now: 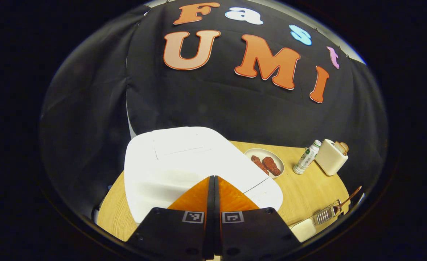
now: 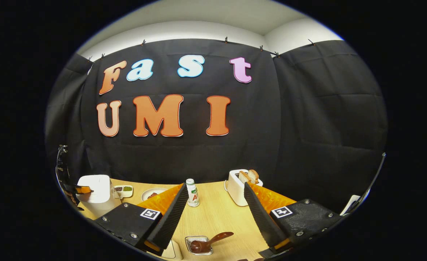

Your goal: Close the left gripper, press the button to open the rice cooker; take a wooden spoon from the chopstick holder with the right hand, scoop a spoonful of rice and pour it into the rice cooker, then put the wooden spoon back into the chopstick holder.

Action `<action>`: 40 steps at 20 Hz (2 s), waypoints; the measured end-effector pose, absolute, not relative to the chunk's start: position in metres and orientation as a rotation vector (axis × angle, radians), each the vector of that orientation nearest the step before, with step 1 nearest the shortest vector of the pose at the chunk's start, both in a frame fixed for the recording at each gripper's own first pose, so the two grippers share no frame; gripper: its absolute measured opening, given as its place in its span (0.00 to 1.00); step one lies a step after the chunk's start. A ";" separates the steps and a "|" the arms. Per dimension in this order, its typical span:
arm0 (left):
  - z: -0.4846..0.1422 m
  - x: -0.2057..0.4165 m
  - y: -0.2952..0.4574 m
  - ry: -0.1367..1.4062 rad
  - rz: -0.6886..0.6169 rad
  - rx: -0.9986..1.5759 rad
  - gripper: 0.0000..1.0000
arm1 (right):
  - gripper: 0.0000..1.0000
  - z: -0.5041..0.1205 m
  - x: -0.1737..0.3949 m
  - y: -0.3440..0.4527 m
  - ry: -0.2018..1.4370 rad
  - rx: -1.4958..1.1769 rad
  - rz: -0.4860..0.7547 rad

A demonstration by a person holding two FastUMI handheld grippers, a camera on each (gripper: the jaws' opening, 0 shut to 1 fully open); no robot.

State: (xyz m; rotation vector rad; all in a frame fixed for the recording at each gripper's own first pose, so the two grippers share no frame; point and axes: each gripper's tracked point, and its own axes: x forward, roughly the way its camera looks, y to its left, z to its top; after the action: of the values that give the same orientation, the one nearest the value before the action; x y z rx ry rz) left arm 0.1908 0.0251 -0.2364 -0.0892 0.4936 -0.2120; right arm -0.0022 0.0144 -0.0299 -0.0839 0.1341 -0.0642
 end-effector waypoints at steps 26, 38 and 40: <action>0.021 0.038 0.070 -0.021 -0.068 -0.105 0.05 | 0.95 -0.071 -0.010 -0.028 0.109 0.020 -0.040; 0.012 -0.024 0.090 0.007 0.014 -0.117 0.54 | 0.95 -0.208 0.012 -0.023 0.354 0.199 0.028; 0.010 -0.030 0.093 0.013 0.029 -0.120 0.78 | 0.95 -0.228 0.015 -0.020 0.398 0.219 0.031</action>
State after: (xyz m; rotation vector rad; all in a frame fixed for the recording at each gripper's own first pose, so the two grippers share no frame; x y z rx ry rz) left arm -0.0303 0.0927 0.0100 -0.1196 0.0128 0.0289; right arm 0.0152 -0.0203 -0.2278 0.2193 0.3981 0.0311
